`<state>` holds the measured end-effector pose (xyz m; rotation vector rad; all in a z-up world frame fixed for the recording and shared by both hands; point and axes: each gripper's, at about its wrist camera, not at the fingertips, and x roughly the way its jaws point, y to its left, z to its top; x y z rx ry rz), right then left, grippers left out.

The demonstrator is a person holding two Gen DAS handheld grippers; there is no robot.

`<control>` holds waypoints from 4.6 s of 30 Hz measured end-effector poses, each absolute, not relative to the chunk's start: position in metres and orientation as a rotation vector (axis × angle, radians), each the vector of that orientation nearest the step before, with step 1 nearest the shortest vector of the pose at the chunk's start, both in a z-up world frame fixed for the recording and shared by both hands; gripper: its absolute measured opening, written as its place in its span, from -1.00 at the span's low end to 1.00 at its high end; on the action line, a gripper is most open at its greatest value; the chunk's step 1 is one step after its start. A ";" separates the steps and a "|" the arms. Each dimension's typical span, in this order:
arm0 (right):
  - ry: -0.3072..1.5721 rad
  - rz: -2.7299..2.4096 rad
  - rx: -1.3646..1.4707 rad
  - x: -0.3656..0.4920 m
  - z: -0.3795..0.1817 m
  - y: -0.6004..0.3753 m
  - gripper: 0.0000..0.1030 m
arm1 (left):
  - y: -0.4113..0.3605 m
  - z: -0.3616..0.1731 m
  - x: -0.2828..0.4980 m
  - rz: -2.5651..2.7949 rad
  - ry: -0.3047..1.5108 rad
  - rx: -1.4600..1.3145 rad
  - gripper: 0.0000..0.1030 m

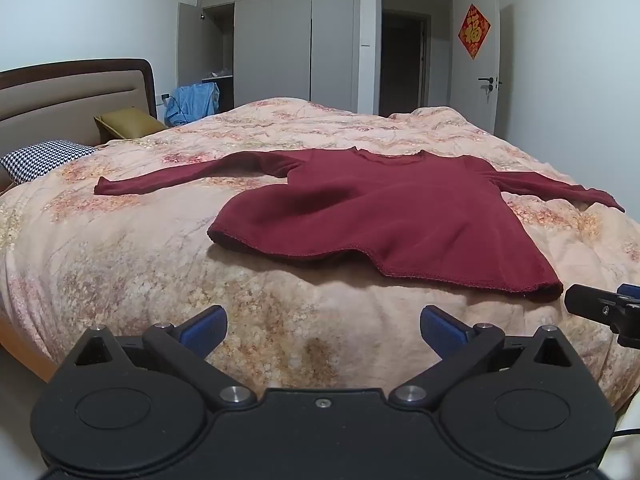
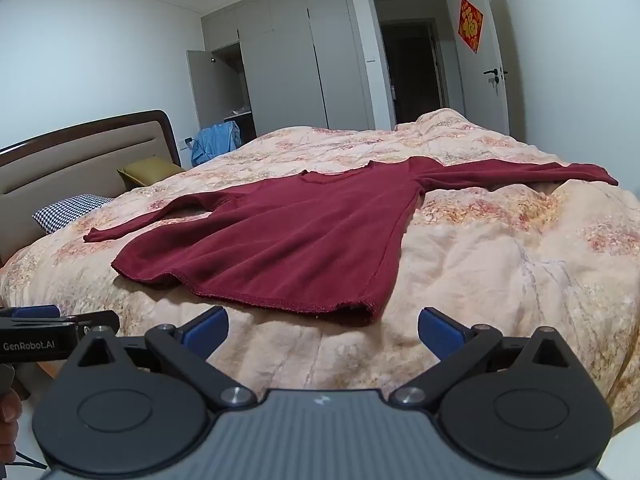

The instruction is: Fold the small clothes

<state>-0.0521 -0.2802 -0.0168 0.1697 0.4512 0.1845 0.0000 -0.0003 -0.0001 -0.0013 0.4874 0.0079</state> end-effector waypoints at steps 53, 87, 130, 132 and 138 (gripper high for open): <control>0.460 0.191 0.180 -0.053 -0.018 -0.281 1.00 | 0.002 0.000 -0.003 0.022 0.493 0.007 0.99; 0.472 0.194 0.198 -0.050 -0.020 -0.283 1.00 | -0.001 0.003 0.004 0.024 0.512 0.032 0.99; 0.424 -0.363 0.833 0.268 -0.049 -0.714 0.50 | -0.191 0.046 0.268 -0.197 0.677 0.055 0.99; 0.432 -0.418 0.839 0.283 -0.054 -0.723 0.32 | -0.187 0.053 0.285 -0.173 0.653 0.054 0.99; 0.452 -0.516 0.830 0.310 -0.067 -0.738 -0.79 | -0.173 0.062 0.331 -0.067 0.633 0.017 0.99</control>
